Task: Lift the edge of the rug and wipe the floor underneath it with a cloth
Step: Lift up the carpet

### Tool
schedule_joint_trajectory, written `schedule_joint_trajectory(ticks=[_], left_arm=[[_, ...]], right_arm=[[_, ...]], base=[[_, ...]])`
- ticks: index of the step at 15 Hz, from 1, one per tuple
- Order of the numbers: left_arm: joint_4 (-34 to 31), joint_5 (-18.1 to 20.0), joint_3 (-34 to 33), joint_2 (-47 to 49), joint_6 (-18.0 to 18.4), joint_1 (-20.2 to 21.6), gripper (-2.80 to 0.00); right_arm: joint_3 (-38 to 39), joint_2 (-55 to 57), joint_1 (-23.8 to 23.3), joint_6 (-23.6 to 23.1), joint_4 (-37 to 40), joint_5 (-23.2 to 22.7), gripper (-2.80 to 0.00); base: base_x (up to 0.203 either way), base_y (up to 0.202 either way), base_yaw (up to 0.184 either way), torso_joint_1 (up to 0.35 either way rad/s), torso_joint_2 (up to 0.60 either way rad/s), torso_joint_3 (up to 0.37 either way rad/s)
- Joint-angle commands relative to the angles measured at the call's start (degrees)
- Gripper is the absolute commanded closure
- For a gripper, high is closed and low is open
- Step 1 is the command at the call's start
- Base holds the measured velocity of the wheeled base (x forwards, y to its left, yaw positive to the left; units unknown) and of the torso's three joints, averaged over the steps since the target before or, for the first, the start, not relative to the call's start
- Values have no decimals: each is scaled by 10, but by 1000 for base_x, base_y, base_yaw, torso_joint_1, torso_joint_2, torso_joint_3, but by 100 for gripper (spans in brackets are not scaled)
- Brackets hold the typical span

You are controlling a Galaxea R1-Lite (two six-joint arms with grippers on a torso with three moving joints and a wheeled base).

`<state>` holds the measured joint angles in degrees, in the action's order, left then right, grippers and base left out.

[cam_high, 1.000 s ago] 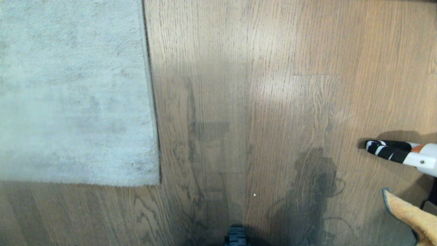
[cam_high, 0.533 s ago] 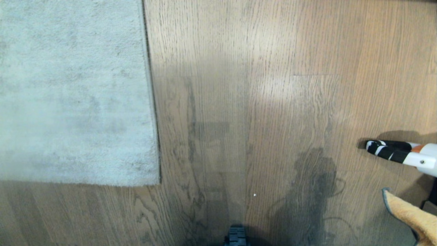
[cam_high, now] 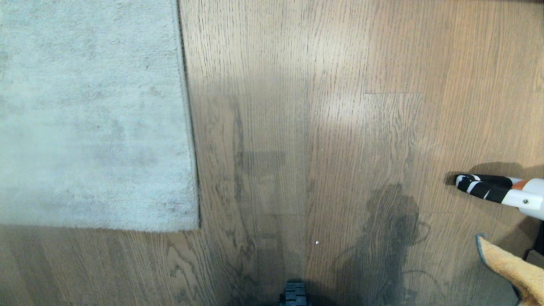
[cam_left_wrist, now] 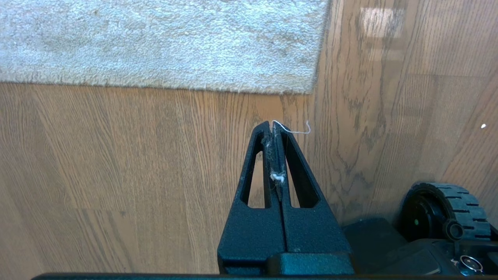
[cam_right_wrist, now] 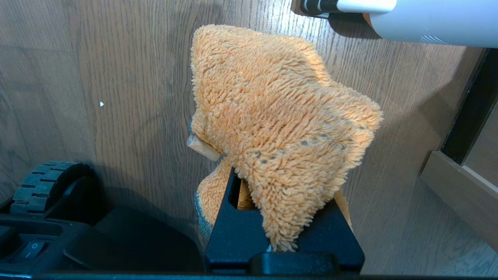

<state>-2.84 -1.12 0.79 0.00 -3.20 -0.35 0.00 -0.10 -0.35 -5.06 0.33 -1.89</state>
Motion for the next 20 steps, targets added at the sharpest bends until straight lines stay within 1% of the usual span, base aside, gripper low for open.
schedule_joint_trajectory(ticks=[1, 20], left_arm=[[0, 0, 0, 0, -1, 0, 0], [-1, -1, 1, 0, -1, 0, 0]], right_arm=[[0, 1, 0, 0, 0, 0, 0], [0, 1, 0, 0, 0, 0, 0]], base=[[0, 0, 0, 0, 0, 0], [0, 0, 0, 0, 0, 0]])
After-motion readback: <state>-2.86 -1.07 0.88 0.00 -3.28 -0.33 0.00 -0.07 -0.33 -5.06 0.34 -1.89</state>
